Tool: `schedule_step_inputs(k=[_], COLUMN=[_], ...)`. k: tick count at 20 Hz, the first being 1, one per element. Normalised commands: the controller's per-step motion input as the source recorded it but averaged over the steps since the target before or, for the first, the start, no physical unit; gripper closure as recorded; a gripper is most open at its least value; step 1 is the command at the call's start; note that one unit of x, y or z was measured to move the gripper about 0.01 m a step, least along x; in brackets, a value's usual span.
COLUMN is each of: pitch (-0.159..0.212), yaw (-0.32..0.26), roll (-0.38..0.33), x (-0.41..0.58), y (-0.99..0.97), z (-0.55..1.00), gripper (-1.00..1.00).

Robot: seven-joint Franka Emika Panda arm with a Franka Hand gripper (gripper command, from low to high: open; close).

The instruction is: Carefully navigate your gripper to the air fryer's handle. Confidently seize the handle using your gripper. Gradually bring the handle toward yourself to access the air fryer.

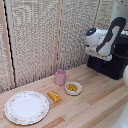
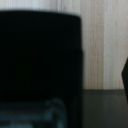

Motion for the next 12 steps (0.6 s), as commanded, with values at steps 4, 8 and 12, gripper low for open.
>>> schedule_step_inputs(k=[4,8,12], pitch=[0.003,0.027,0.138], yaw=[-0.039,-0.085,-0.032], roll=[0.001,0.013,0.153], x=[0.078,0.036,0.036], y=[-0.03,0.0,-0.08], z=[0.0,0.06,0.39], gripper=[1.0,1.0,1.0])
